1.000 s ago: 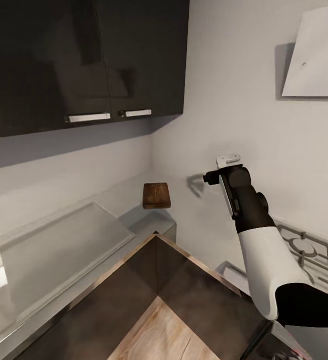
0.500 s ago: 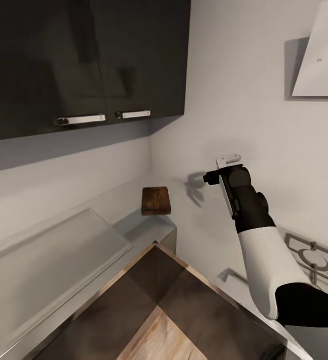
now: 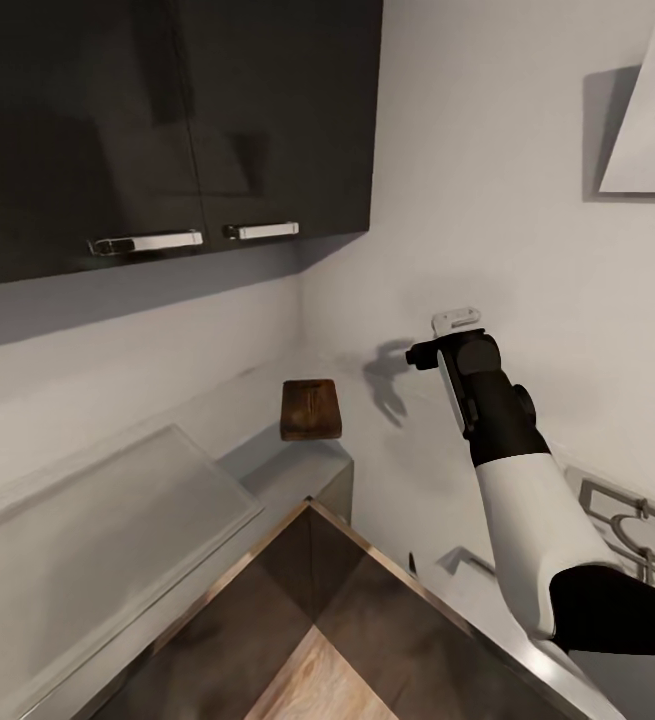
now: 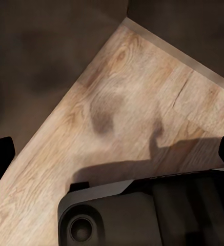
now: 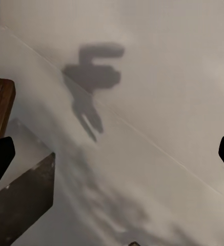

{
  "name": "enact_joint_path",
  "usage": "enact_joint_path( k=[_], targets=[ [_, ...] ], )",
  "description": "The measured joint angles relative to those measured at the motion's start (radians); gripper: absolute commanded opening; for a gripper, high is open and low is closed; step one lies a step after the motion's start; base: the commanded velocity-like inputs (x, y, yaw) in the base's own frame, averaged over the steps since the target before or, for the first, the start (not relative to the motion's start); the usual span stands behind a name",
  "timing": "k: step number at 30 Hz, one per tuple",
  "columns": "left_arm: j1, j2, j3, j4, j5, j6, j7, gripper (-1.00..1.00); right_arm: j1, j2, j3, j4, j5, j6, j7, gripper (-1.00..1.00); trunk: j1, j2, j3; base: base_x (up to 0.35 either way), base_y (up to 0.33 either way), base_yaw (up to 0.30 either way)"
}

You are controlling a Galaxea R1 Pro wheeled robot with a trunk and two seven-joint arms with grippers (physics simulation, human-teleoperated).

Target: In the kitchen, take the Vidalia onion out of the sink, dice it on the chopping board with the paring knife, put the diced onion into the bowl on the countertop, then place both the paring knife and the chopping board into the sink.

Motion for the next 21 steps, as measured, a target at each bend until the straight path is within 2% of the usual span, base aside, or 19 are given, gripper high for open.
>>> enact_joint_path(
  k=[15, 21],
  targets=[
    [0.000, 0.000, 0.000, 0.000, 0.000, 0.000, 0.000, 1.00, 0.000, -0.002, 0.000, -0.001, 0.001, 0.000, 0.000, 1.00, 0.000, 0.000, 0.000, 0.093, 0.000, 0.000],
    [0.000, 0.000, 0.000, 0.000, 0.000, 0.000, 0.000, 1.00, 0.000, -0.002, 0.000, -0.001, 0.000, 0.000, 0.000, 1.00, 0.000, 0.000, 0.000, 0.168, 0.000, 0.000]
  ],
)
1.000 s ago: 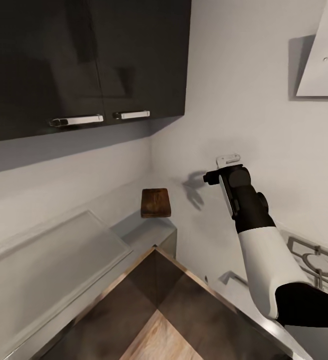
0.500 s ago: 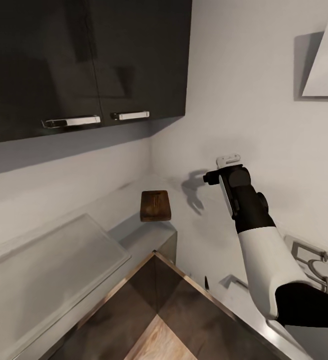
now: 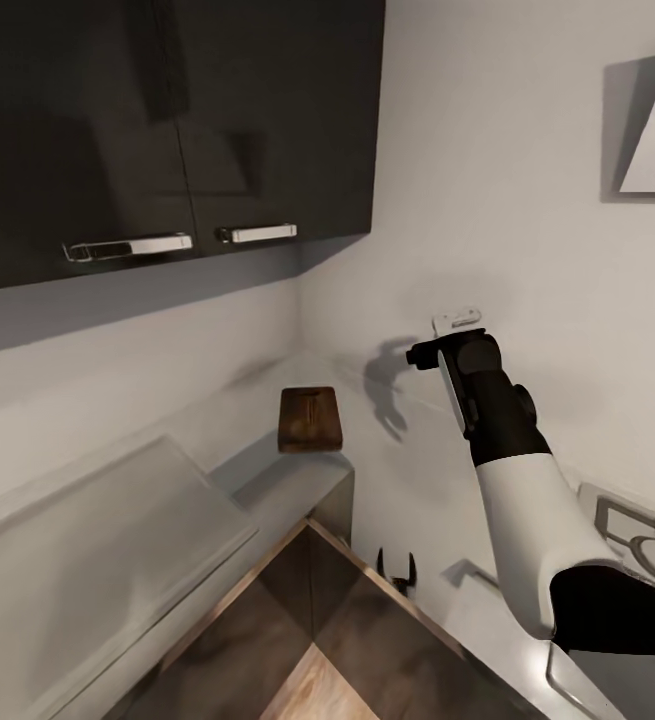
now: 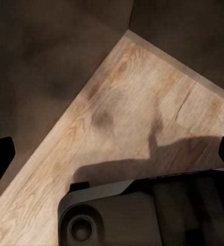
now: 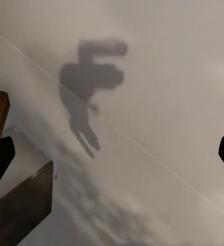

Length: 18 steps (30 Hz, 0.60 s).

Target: In the kitchen, take the Vidalia onion out of the sink, dice it on the chopping board with the paring knife, put the diced onion into the bowl on the countertop, then place both the paring knife and the chopping board into the sink.

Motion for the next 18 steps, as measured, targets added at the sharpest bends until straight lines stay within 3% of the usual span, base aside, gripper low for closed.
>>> enact_joint_path(
  k=[8, 18],
  targets=[
    [0.000, 0.000, 0.000, 0.001, 0.000, 0.000, 0.000, 1.00, 0.000, 0.000, 0.000, 0.000, 0.000, 0.000, 0.000, 1.00, 0.000, 0.000, 0.000, 0.192, 0.000, 0.000],
    [0.000, 0.000, 0.000, 0.002, 0.000, 0.000, 0.000, 1.00, 0.000, 0.000, 0.000, 0.000, 0.000, 0.000, 0.000, 1.00, 0.000, 0.000, 0.000, 0.015, 0.000, 0.000]
  ],
)
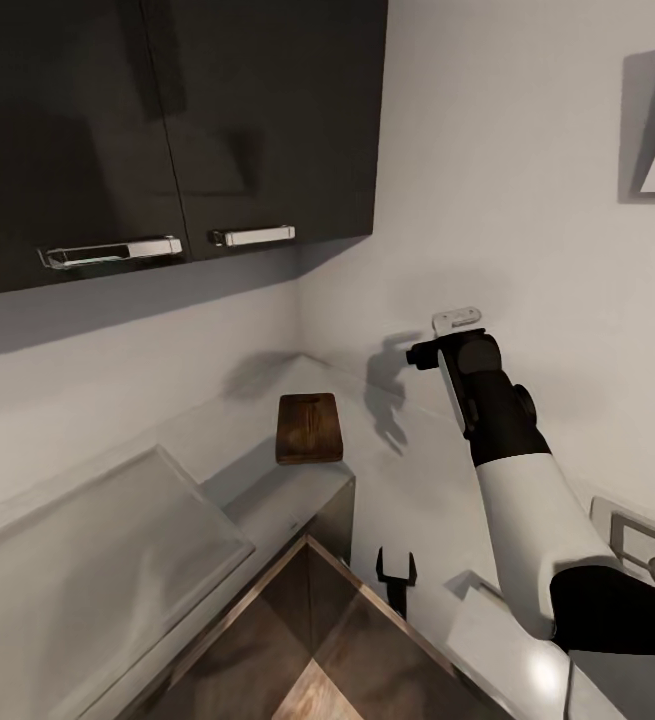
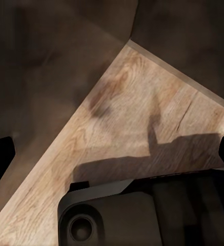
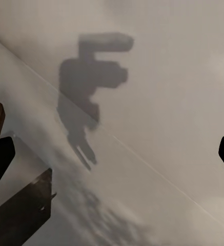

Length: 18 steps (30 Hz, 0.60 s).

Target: In the kitchen, take the Vidalia onion out of the sink, dice it on the chopping board with the paring knife, put the diced onion into the bowl on the countertop, then place both the paring knife and the chopping board into the sink.

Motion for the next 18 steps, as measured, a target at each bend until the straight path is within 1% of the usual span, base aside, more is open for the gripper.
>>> enact_joint_path(
  k=[3, 8, 18],
  targets=[
    [0.000, 0.000, 0.000, 0.000, 0.000, 0.000, 0.000, 1.00, 0.000, 0.000, 0.000, 0.000, 0.000, 0.000, 0.000, 1.00, 0.000, 0.000, 0.000, 0.001, -0.012, 0.000],
    [0.000, 0.000, 0.000, 0.000, 0.000, 0.000, 0.000, 1.00, 0.000, 0.000, 0.000, 0.001, 0.000, 0.000, 0.000, 1.00, 0.000, 0.000, 0.000, 0.000, -0.079, 0.000],
    [0.000, 0.000, 0.000, 0.000, 0.000, 0.001, 0.000, 1.00, 0.000, 0.000, 0.000, 0.001, 0.000, 0.000, 0.000, 1.00, 0.000, 0.000, 0.000, 0.000, -0.008, 0.000]
  ],
)
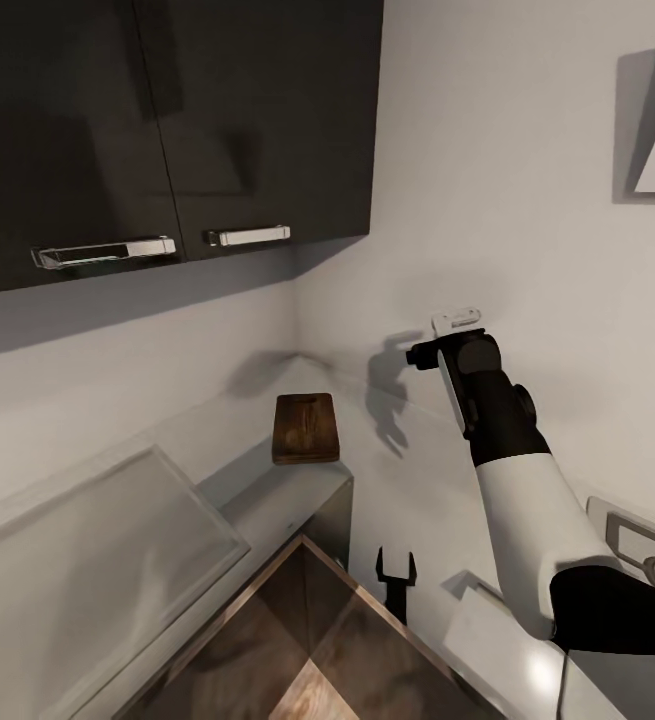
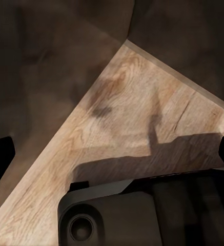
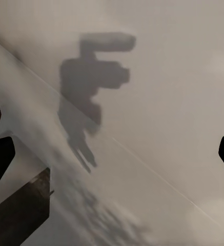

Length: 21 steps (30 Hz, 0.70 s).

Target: In the kitchen, take the Vidalia onion out of the sink, dice it on the chopping board with the paring knife, put the diced onion into the bowl on the countertop, then place both the paring knife and the chopping board into the sink.

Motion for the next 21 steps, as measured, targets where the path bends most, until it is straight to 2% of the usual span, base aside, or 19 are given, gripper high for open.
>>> enact_joint_path(
  k=[9, 21],
  targets=[
    [0.000, 0.000, 0.000, 0.000, 0.000, 0.000, 0.000, 1.00, 0.000, 0.001, 0.000, 0.003, 0.000, 0.000, 0.000, 1.00, 0.000, 0.000, -0.002, 0.000, 0.000, 0.000],
    [0.000, 0.000, 0.000, 0.000, 0.000, 0.000, 0.000, 1.00, 0.000, 0.002, 0.000, 0.003, 0.000, 0.015, 0.000, 1.00, 0.000, 0.000, -0.020, 0.000, 0.000, 0.000]
  ],
)
